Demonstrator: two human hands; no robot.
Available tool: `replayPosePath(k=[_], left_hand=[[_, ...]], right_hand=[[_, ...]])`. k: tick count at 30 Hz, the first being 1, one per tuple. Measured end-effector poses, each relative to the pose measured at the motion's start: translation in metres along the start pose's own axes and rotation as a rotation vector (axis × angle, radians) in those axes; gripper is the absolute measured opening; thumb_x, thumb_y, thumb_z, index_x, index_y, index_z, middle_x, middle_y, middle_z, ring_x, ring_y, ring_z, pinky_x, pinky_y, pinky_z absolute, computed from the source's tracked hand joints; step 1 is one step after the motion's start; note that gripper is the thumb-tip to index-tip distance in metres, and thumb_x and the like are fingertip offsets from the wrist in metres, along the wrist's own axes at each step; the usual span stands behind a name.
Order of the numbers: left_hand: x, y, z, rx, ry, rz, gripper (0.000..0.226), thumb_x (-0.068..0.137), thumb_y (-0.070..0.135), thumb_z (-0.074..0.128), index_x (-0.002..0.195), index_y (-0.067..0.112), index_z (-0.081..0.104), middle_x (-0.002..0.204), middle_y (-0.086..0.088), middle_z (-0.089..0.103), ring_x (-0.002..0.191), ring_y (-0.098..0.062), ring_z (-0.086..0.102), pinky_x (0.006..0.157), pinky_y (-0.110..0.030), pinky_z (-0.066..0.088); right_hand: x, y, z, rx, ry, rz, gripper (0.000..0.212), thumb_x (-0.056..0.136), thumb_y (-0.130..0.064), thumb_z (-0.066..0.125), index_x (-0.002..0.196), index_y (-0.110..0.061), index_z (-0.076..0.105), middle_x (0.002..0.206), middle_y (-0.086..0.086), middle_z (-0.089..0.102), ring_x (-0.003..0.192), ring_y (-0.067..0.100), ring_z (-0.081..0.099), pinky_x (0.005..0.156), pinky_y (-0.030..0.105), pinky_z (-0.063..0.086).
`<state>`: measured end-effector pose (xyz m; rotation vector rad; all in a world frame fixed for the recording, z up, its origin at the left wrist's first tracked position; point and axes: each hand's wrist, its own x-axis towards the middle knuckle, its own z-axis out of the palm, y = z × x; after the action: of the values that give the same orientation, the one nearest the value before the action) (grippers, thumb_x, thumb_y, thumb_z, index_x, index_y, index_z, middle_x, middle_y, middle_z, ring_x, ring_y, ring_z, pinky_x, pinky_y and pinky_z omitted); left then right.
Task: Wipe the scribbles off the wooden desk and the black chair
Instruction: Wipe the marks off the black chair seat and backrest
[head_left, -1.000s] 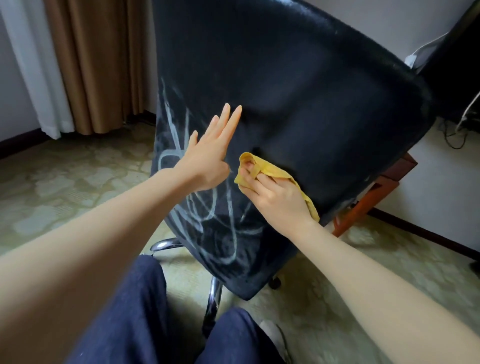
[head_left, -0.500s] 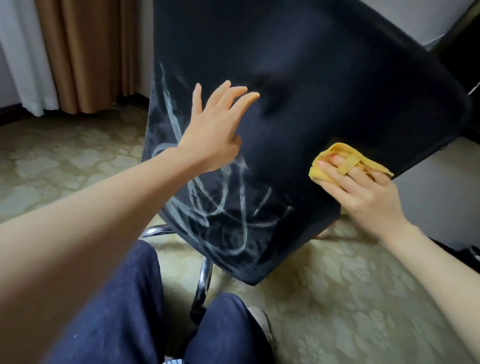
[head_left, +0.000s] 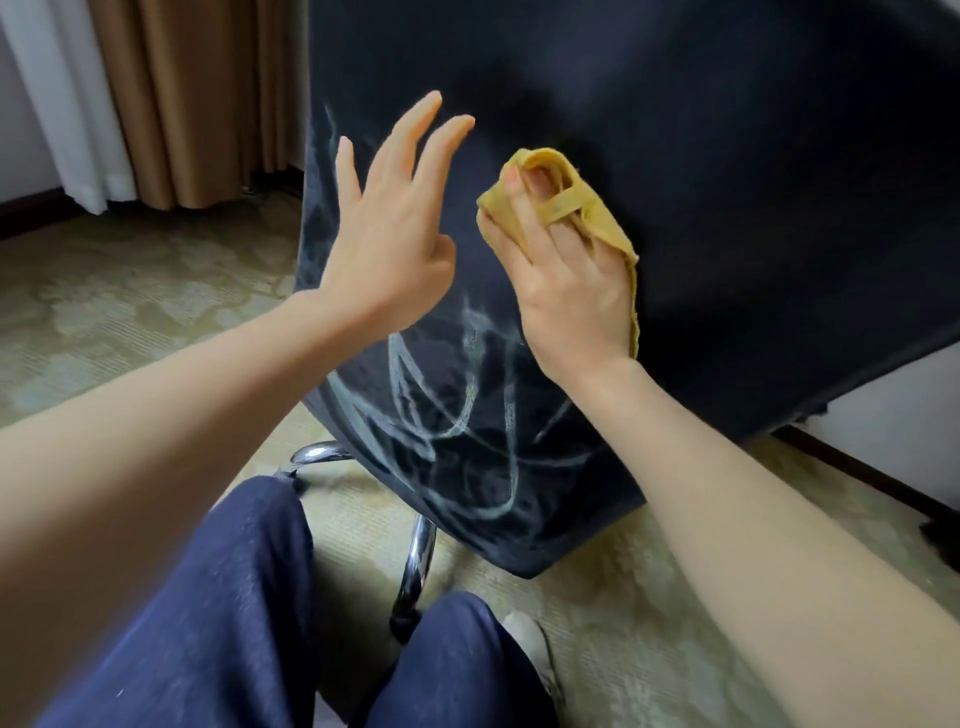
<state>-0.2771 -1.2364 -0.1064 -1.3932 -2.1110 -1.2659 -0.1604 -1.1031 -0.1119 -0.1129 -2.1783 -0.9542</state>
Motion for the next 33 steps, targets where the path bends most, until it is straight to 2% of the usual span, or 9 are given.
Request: replayPosePath(k=[2,4,9,12,15,22,26,28,33], left_hand=[[-0.002,-0.003,0.002,0.007,-0.039,0.018,0.087,0.073,-0.008,0.046,0.15,0.02,0.016,0.159,-0.004,0.005,0.146,-0.02,0.006,0.114,-0.056,-0.003],[-0.005,-0.002,0.007,-0.008,-0.092,0.037,0.093,0.071,-0.01,0.046,0.151,0.022,0.01,0.16,-0.001,0.0,0.147,-0.02,0.003,0.115,-0.055,-0.002],[-0.006,0.008,0.018,-0.199,-0.235,0.02,0.104,0.068,-0.012,0.047,0.151,0.028,-0.001,0.159,0.003,-0.012,0.147,-0.021,0.003,0.116,-0.054,0.006],[-0.006,0.012,0.022,-0.229,-0.276,0.004,0.106,0.067,-0.012,0.044,0.15,0.031,-0.006,0.158,0.005,-0.018,0.146,-0.022,-0.008,0.115,-0.057,0.007],[-0.008,0.014,0.021,-0.201,-0.316,-0.004,0.108,0.067,-0.014,0.041,0.149,0.035,-0.009,0.157,0.009,-0.02,0.146,-0.02,-0.011,0.115,-0.056,0.002],[-0.015,0.025,0.022,-0.153,-0.372,0.021,0.108,0.069,-0.015,0.039,0.147,0.039,-0.011,0.156,0.013,-0.022,0.145,-0.014,-0.012,0.114,-0.055,-0.002],[-0.02,0.034,0.022,-0.052,-0.32,0.027,0.106,0.07,-0.014,0.039,0.148,0.038,-0.012,0.157,0.012,-0.019,0.146,-0.014,-0.007,0.113,-0.055,-0.005],[-0.022,0.037,0.023,-0.006,-0.292,0.038,0.105,0.07,-0.012,0.039,0.148,0.037,-0.012,0.157,0.011,-0.018,0.147,-0.015,-0.004,0.113,-0.056,-0.006],[-0.02,0.038,0.022,0.081,-0.273,0.056,0.102,0.072,-0.009,0.041,0.149,0.034,-0.011,0.158,0.008,-0.016,0.147,-0.018,0.0,0.112,-0.059,-0.005]], right_hand=[[-0.018,-0.012,0.009,-0.062,-0.163,-0.072,0.053,0.092,-0.004,0.035,0.142,-0.02,0.041,0.146,0.006,0.043,0.124,0.019,0.052,0.097,0.033,0.041],[-0.04,-0.019,0.015,-0.133,-0.312,-0.139,0.057,0.091,-0.011,0.026,0.144,-0.027,0.038,0.15,-0.002,0.037,0.129,0.011,0.046,0.098,0.026,0.034],[-0.083,-0.016,0.008,-0.201,-0.445,-0.344,0.054,0.091,-0.018,0.03,0.144,-0.026,0.038,0.151,-0.005,0.035,0.137,0.012,0.035,0.11,0.029,0.022],[-0.114,0.005,-0.002,-0.071,-0.495,-0.444,0.049,0.097,-0.01,0.022,0.135,-0.019,0.051,0.144,0.002,0.045,0.133,0.018,0.043,0.108,0.033,0.029],[-0.144,0.031,-0.022,-0.039,-0.551,-0.505,0.052,0.102,-0.006,0.014,0.133,-0.015,0.054,0.142,0.002,0.047,0.13,0.018,0.047,0.105,0.033,0.035],[-0.143,0.101,-0.062,-0.097,-0.465,-0.558,0.045,0.097,-0.001,0.041,0.14,-0.014,0.046,0.149,0.003,0.038,0.136,0.02,0.039,0.105,0.034,0.035],[-0.1,0.118,-0.077,-0.098,-0.336,-0.517,0.038,0.1,-0.001,0.038,0.134,-0.013,0.052,0.143,0.005,0.046,0.13,0.025,0.047,0.098,0.037,0.044],[-0.079,0.116,-0.075,-0.114,-0.255,-0.499,0.038,0.099,-0.001,0.045,0.133,-0.015,0.05,0.143,0.004,0.046,0.129,0.025,0.048,0.094,0.037,0.047],[-0.056,0.076,-0.047,-0.147,-0.109,-0.279,0.034,0.095,-0.008,0.054,0.123,-0.027,0.062,0.139,-0.001,0.051,0.117,0.02,0.054,0.094,0.033,0.038]])
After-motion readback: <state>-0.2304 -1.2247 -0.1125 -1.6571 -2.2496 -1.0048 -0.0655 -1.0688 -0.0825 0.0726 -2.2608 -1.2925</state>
